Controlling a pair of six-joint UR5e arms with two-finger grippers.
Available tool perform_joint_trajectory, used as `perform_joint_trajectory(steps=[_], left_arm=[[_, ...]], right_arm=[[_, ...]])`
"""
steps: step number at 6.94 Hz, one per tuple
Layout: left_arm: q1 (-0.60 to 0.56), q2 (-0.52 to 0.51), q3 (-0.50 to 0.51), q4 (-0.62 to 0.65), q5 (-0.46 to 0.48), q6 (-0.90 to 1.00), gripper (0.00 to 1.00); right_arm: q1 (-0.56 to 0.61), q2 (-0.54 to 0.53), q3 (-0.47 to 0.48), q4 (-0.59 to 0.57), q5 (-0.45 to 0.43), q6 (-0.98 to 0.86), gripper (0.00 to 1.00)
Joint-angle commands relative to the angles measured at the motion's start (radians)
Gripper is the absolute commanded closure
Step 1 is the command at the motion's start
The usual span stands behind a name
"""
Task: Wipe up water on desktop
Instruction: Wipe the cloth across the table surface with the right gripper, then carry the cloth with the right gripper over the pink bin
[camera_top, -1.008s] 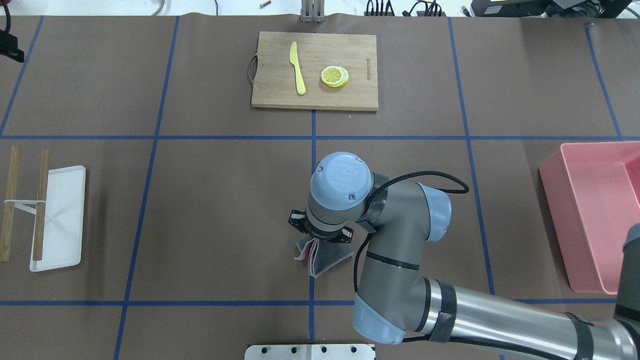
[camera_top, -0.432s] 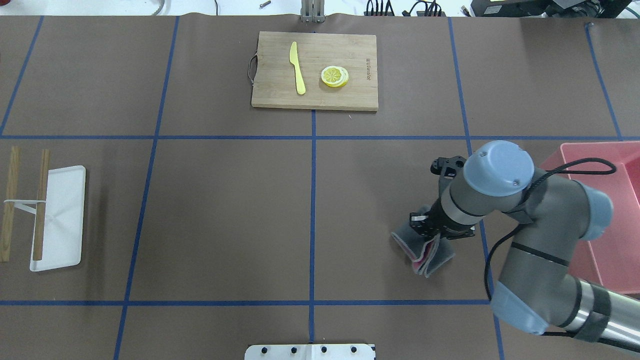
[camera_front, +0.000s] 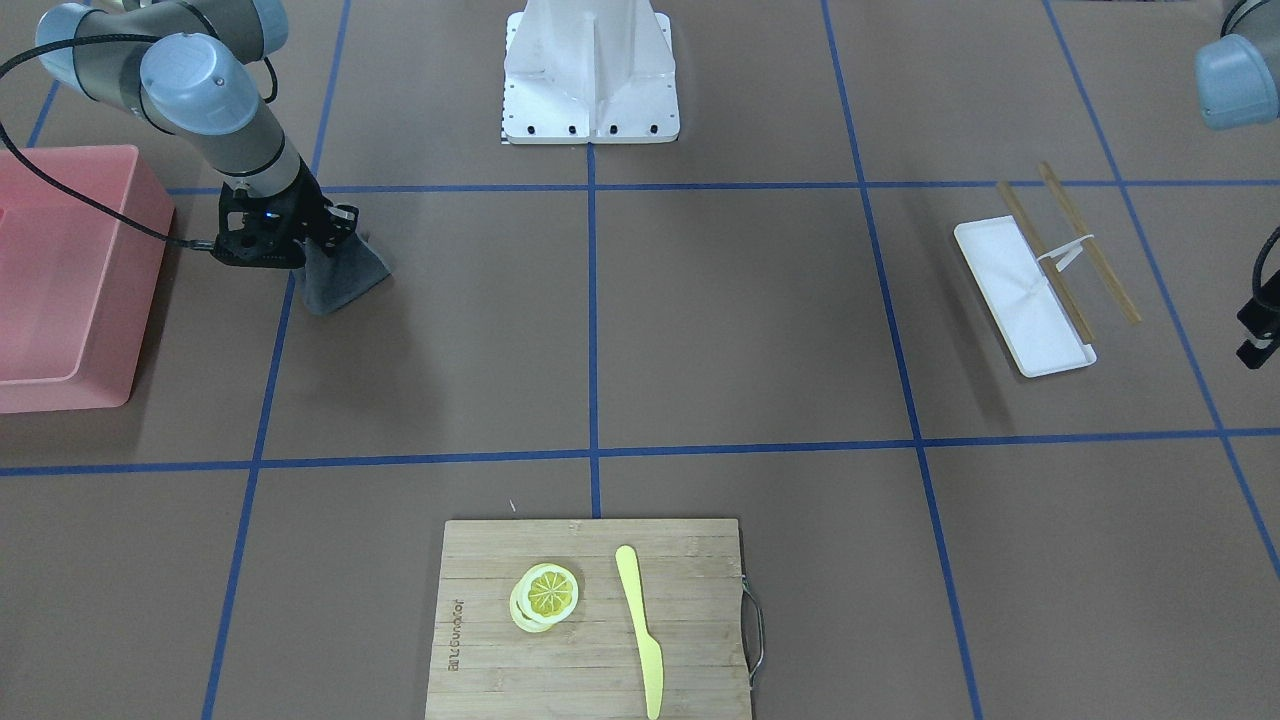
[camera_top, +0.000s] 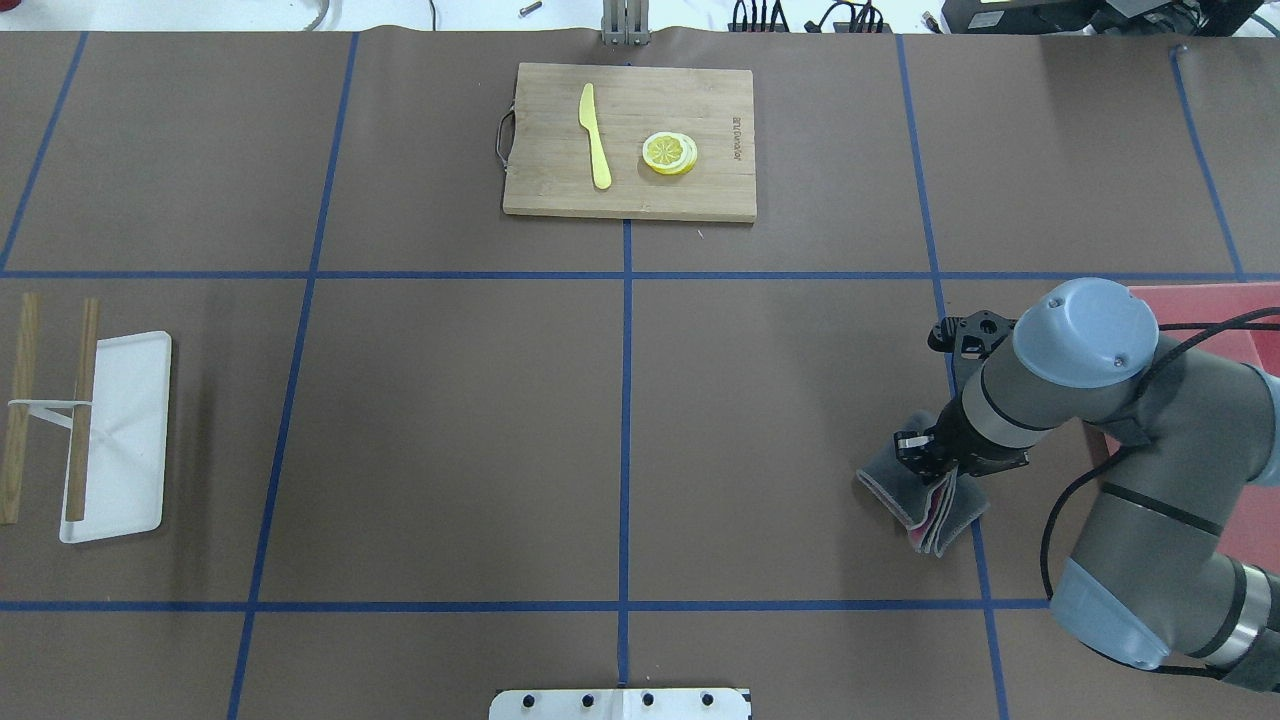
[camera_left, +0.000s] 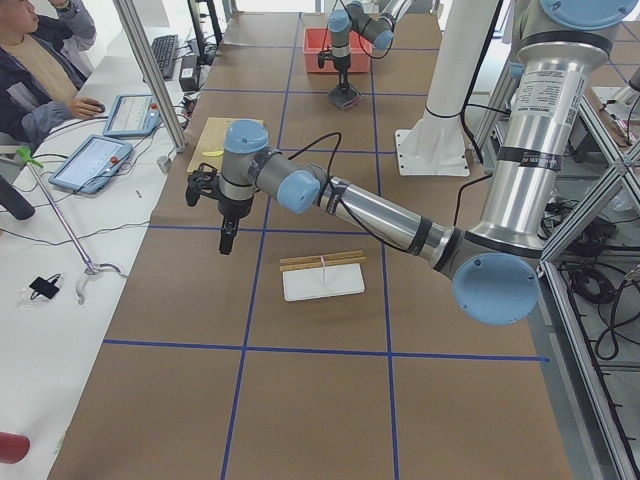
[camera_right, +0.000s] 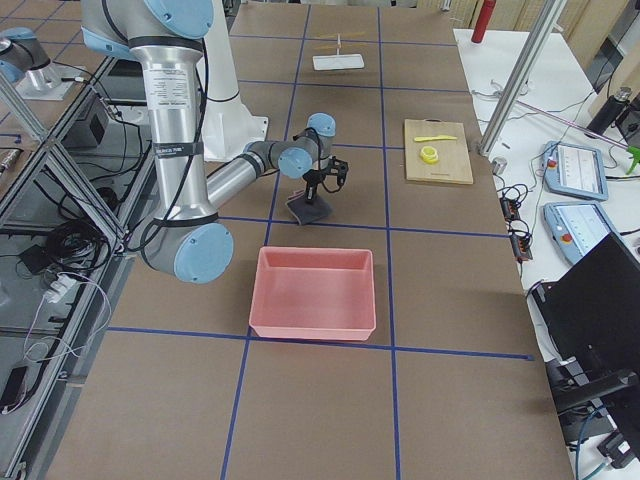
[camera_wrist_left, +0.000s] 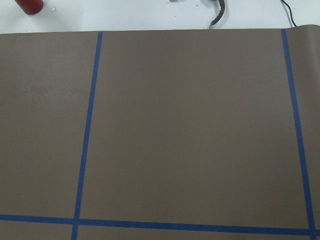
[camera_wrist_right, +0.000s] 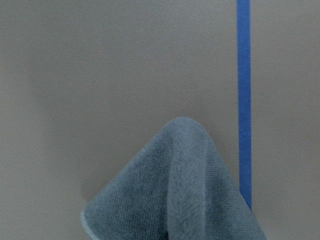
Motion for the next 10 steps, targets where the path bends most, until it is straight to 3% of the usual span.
perform_joint_trajectory(steps=[1,5,6,8,10], left_arm=[[-0.003,0.000,0.002,0.001,-0.024,0.000,0.03],[-0.006,0.003,0.003,0.001,-0.024,-0.001,0.02],[-0.006,0.001,0.005,0.001,-0.024,0.000,0.03],[-0.006,0.001,0.008,-0.001,-0.025,0.000,0.03],[-0.009,0.000,0.006,-0.001,-0.024,0.000,0.03]], right_arm=[[-0.083,0.245,-0.118,-0.051,-0.009,0.165,1.00],[-0.165,0.611,-0.395,-0.049,-0.070,0.372,1.00],[-0.155,0.580,-0.372,-0.047,-0.063,0.363,1.00],[-0.072,0.265,-0.107,-0.052,-0.017,0.189,1.00],[0.025,0.000,0.014,-0.047,0.026,0.017,1.00]])
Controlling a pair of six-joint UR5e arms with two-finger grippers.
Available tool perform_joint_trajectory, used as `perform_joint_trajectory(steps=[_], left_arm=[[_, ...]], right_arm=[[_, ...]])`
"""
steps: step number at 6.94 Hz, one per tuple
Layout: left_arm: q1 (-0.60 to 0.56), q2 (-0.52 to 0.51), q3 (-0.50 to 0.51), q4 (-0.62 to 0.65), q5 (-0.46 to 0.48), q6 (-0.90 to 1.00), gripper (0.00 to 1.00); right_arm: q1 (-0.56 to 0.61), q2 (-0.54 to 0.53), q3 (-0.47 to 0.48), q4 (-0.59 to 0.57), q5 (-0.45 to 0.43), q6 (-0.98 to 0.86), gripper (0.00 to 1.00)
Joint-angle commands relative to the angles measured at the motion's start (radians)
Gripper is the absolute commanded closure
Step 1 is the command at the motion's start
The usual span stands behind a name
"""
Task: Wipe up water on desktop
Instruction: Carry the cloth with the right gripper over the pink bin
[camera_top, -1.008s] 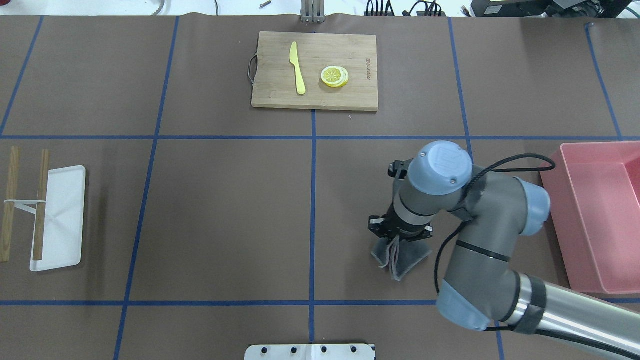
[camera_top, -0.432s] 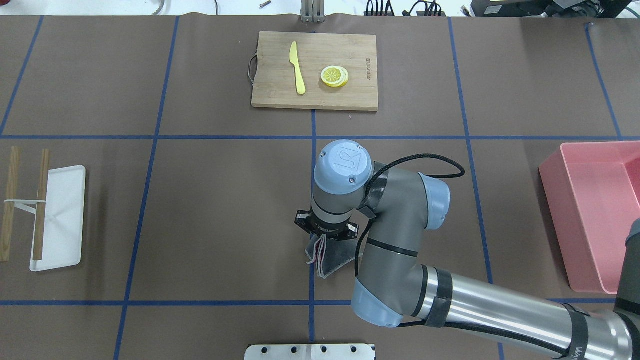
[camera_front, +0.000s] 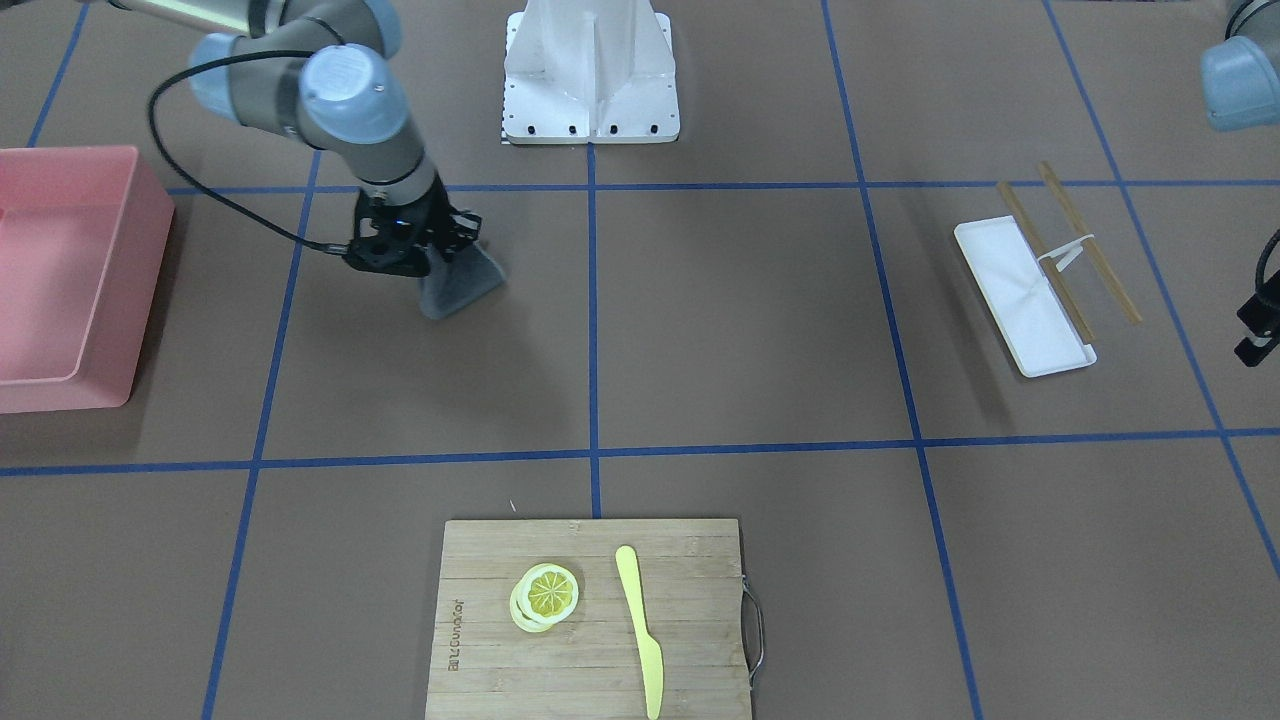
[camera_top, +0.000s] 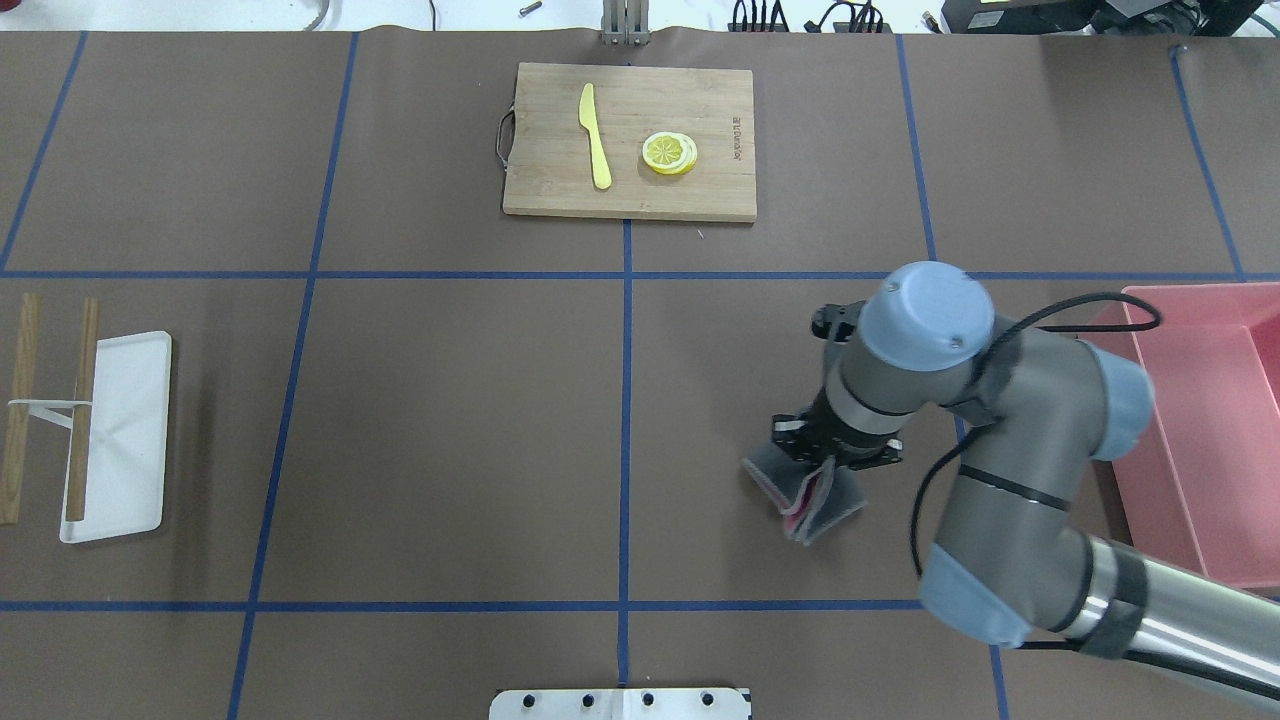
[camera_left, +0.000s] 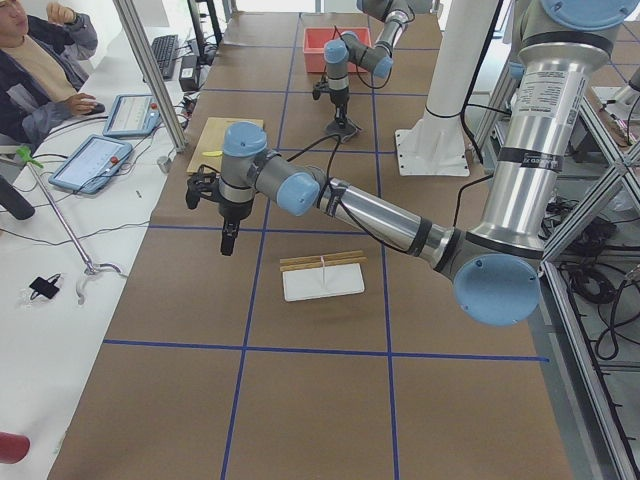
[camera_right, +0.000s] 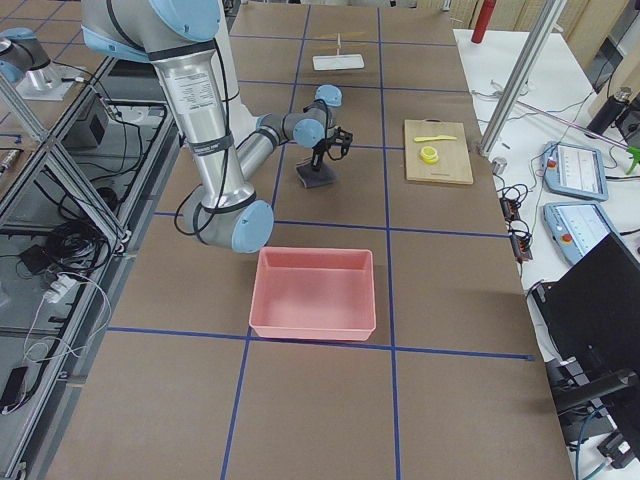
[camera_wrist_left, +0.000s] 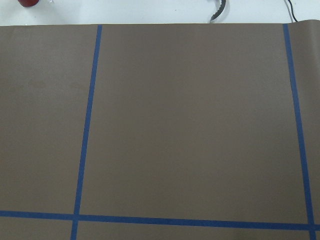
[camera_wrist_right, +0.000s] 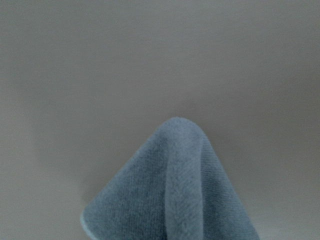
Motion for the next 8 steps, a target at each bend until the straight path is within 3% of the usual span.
perform_joint_trajectory(steps=[1,3,4,7,8], left_arm=[[-0.004,-0.001,-0.005,0.000,0.000,-0.001,0.03],[-0.007,-0.001,-0.007,0.000,0.000,0.000,0.02],[-0.007,-0.001,-0.005,0.000,0.000,0.000,0.02],[-0.010,0.001,-0.008,0.000,0.000,0.000,0.02],[-0.011,0.002,-0.011,0.000,-0.001,0.000,0.02]], right_arm=[[0.094,-0.188,0.117,-0.009,0.023,-0.169,1.00],[0.218,-0.235,0.255,-0.104,0.071,-0.234,1.00],[0.297,-0.313,0.315,-0.173,0.074,-0.408,1.00],[0.559,-0.510,0.325,-0.223,0.094,-0.898,1.00],[0.641,-0.564,0.321,-0.223,0.156,-0.993,1.00]])
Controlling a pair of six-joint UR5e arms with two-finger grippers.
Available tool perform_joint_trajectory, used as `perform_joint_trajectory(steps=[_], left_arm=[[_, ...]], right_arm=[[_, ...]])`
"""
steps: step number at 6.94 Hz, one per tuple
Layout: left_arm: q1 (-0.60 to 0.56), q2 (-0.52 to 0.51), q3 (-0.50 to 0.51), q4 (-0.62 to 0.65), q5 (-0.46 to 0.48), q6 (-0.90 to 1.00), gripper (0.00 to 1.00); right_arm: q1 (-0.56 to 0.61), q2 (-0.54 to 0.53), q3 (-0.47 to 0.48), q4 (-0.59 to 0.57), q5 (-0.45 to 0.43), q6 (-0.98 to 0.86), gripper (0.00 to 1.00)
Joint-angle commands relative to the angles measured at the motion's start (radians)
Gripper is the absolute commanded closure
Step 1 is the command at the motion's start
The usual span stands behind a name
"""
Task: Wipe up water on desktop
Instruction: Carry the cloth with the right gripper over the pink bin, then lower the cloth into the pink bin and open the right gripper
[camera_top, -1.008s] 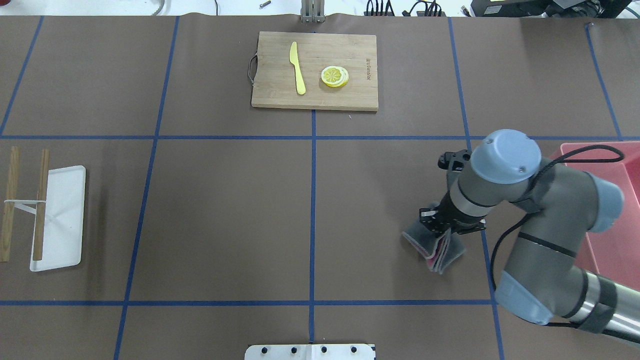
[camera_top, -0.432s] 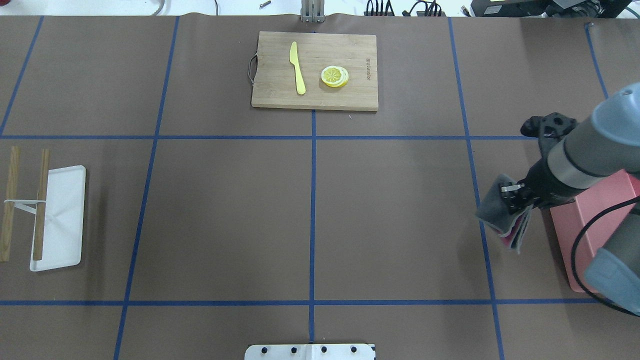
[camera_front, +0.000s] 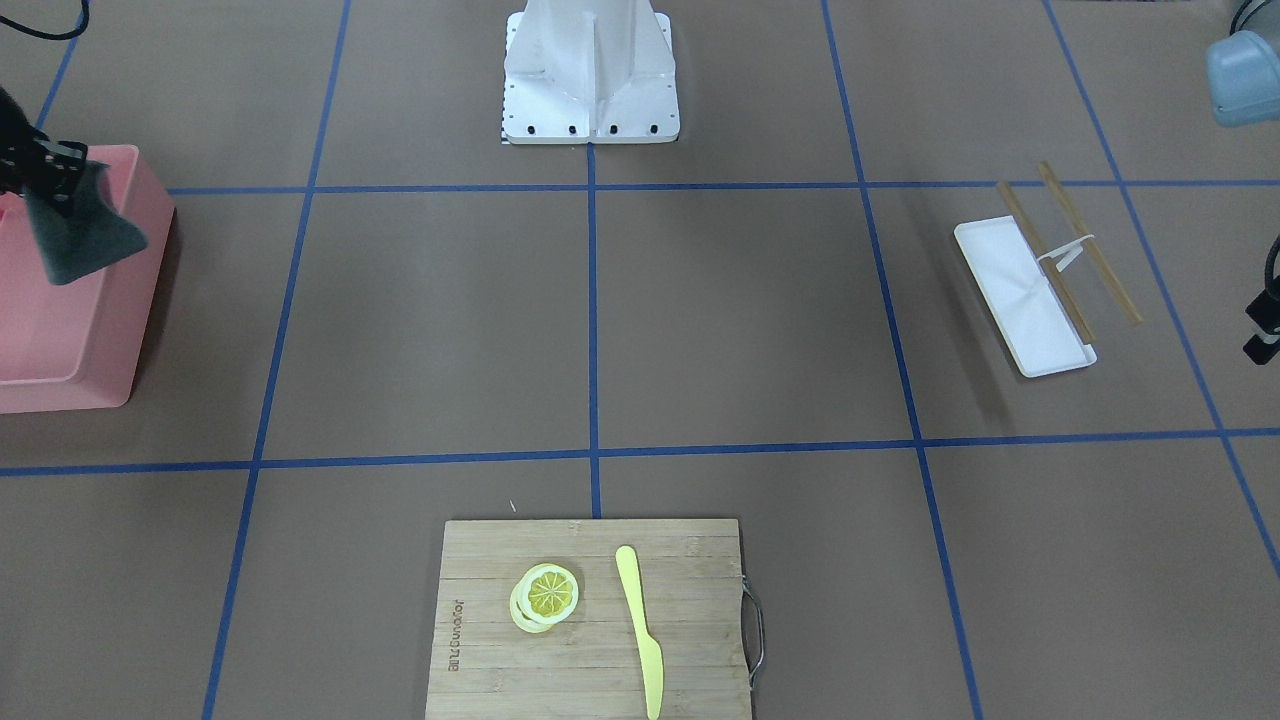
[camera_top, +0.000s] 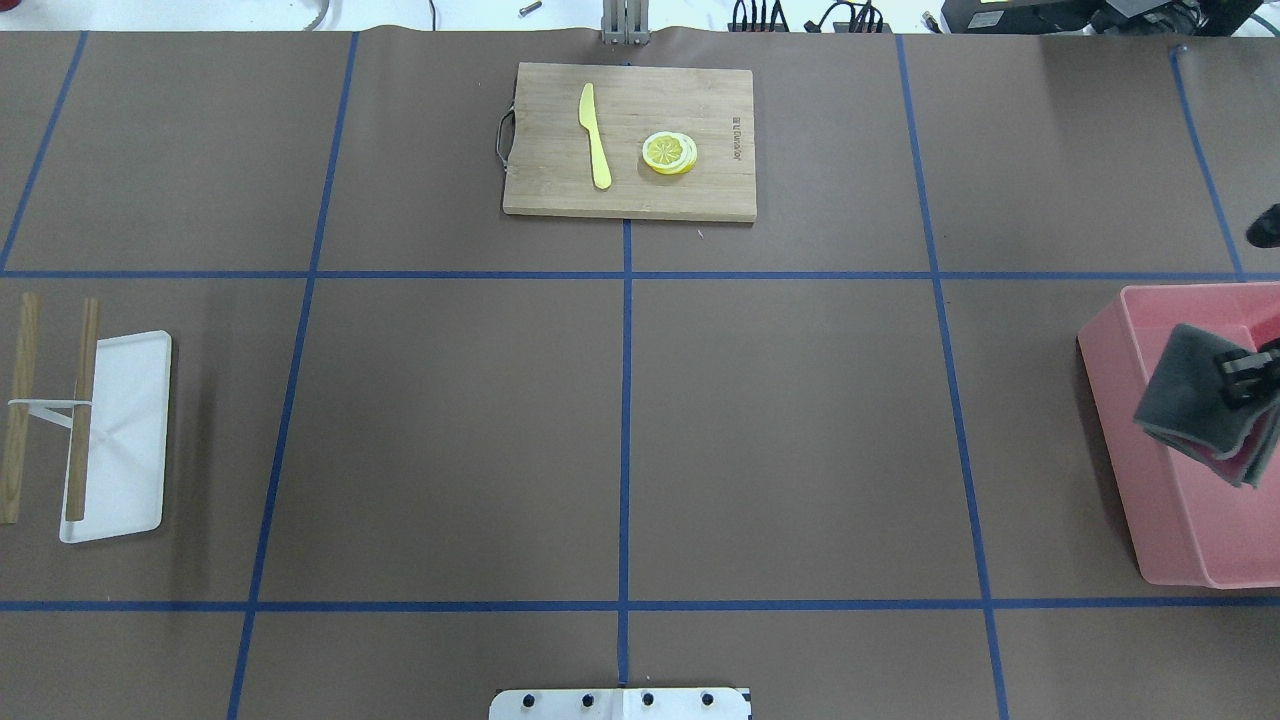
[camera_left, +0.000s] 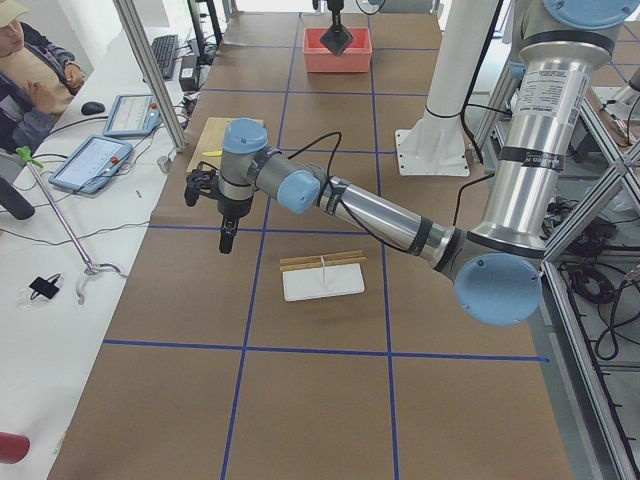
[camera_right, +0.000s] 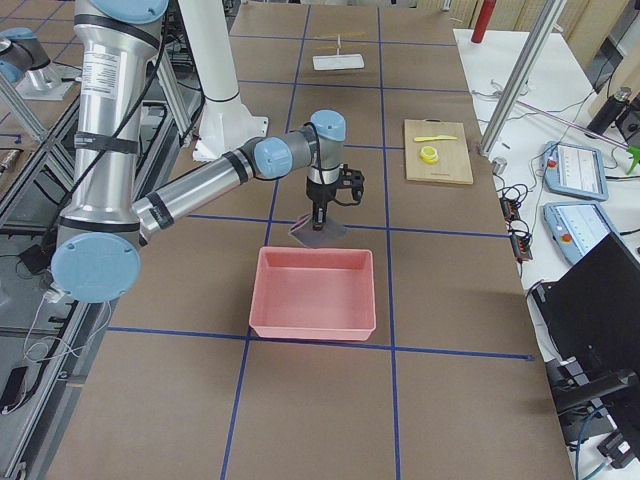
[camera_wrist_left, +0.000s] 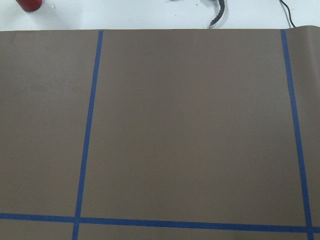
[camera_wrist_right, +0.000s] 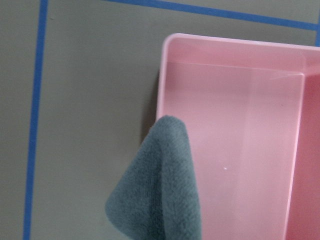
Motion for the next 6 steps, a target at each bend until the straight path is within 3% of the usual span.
perform_joint_trajectory(steps=[1,3,4,6], left_arm=[[-0.002,0.001,-0.002,0.000,-0.001,0.000,0.02],[-0.002,0.001,-0.001,0.000,-0.001,0.000,0.02],[0.000,0.010,0.001,-0.002,-0.001,0.000,0.02],[0.000,0.009,-0.004,-0.002,-0.003,-0.002,0.02]], right_arm=[[0.135,-0.115,-0.007,-0.003,0.067,-0.226,1.00],[0.141,-0.105,-0.060,0.008,0.066,-0.232,1.00],[0.141,-0.102,-0.088,0.011,0.061,-0.220,0.03],[0.149,-0.094,-0.085,0.011,0.067,-0.224,0.00]])
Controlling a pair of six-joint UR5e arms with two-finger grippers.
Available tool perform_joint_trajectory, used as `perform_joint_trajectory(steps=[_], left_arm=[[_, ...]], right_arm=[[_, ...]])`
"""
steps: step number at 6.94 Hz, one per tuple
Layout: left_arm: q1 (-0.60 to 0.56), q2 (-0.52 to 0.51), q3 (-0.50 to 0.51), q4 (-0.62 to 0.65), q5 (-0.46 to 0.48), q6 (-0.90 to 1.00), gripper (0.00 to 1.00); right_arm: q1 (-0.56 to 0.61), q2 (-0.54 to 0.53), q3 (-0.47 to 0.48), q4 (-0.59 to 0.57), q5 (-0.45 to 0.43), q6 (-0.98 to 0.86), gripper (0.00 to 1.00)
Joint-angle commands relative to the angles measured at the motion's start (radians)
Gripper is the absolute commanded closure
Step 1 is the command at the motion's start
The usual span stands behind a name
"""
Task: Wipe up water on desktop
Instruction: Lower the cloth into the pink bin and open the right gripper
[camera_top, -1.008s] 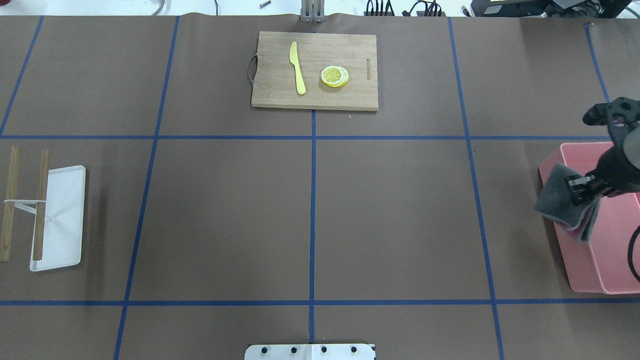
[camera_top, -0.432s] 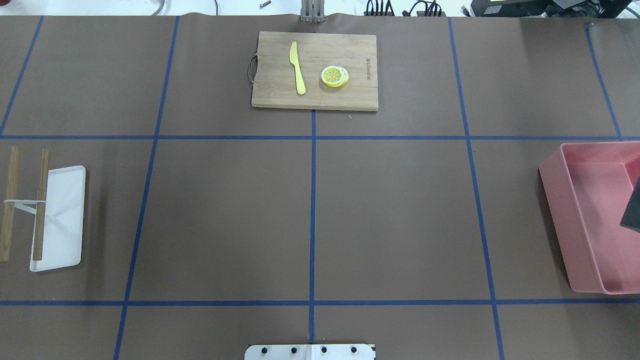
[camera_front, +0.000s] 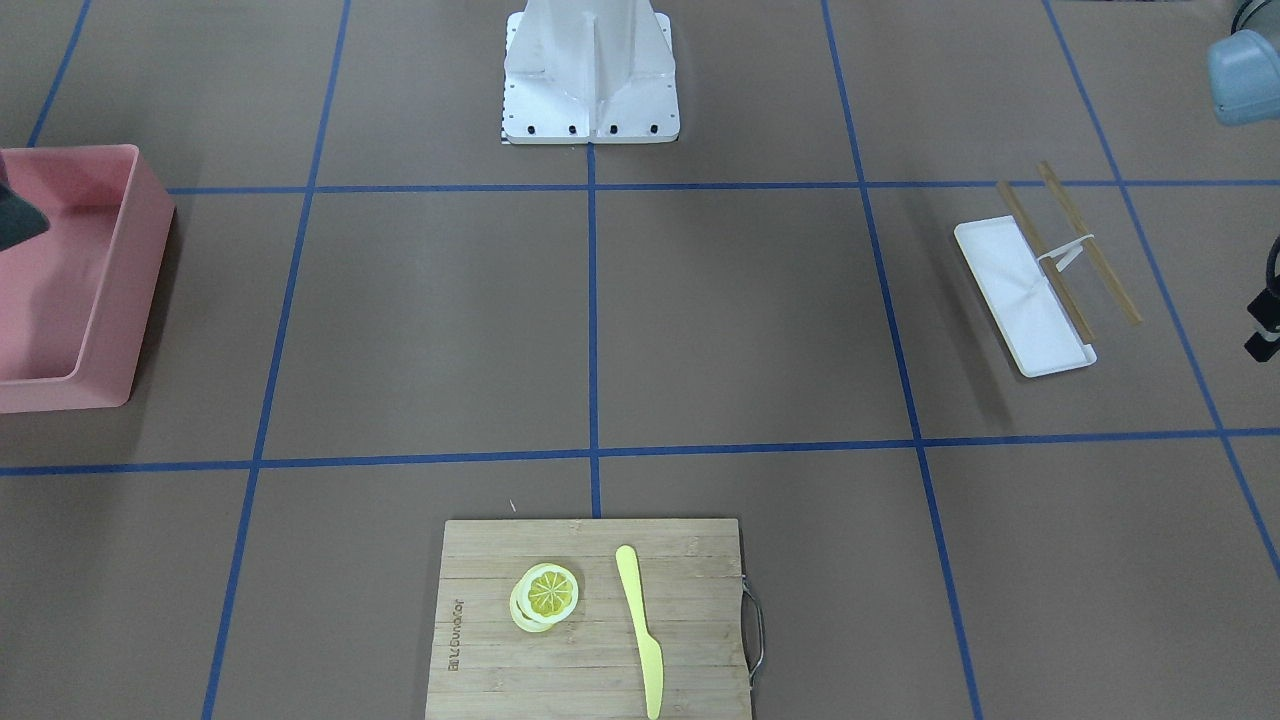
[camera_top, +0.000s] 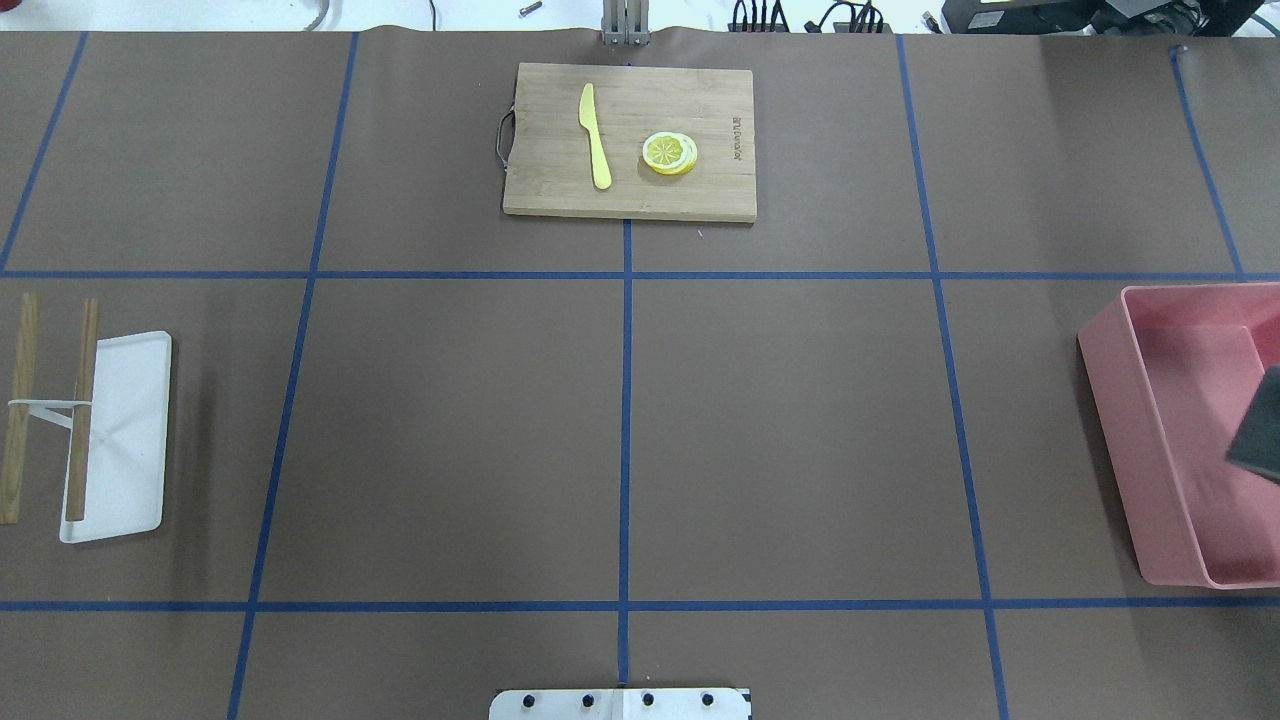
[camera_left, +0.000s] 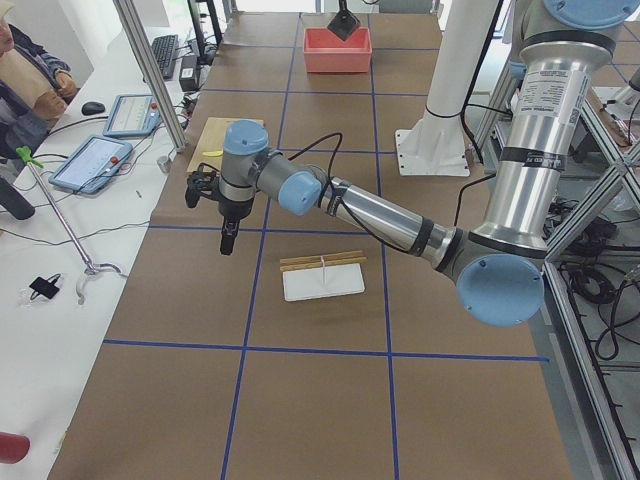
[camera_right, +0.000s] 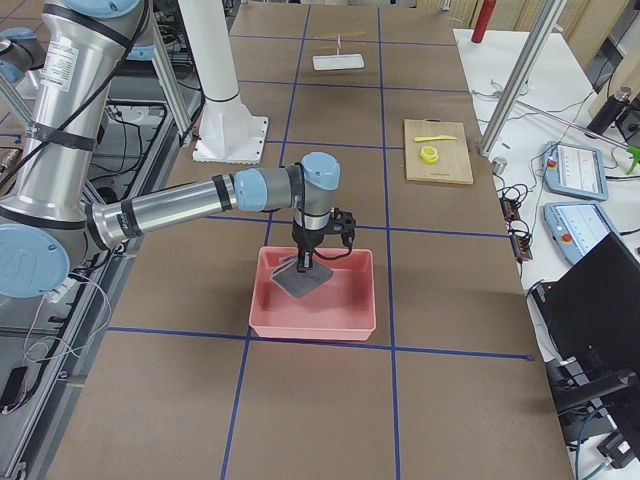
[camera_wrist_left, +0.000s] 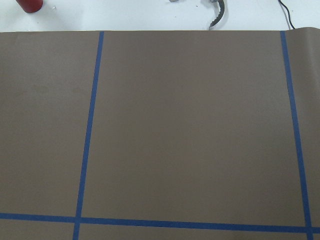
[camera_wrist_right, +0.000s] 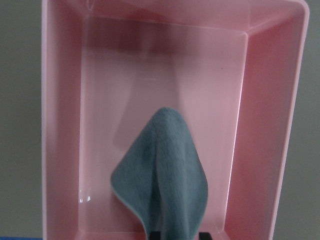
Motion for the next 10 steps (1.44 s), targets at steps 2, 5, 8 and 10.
perform_joint_trajectory(steps=[2,5,8,10], left_arm=[[0.000,0.005,0.005,0.004,-0.056,-0.010,0.02],[-0.059,0.107,0.017,0.003,-0.155,0.316,0.02],[-0.138,0.291,0.007,-0.005,-0.161,0.428,0.02],[-0.136,0.296,0.004,-0.008,-0.167,0.364,0.02]], right_arm=[[0.118,0.027,-0.015,0.066,0.222,0.000,0.00],[0.118,0.181,-0.120,0.070,0.127,0.001,0.00],[0.139,0.322,-0.257,0.068,0.070,0.004,0.00],[0.150,0.316,-0.260,0.068,0.076,0.004,0.00]])
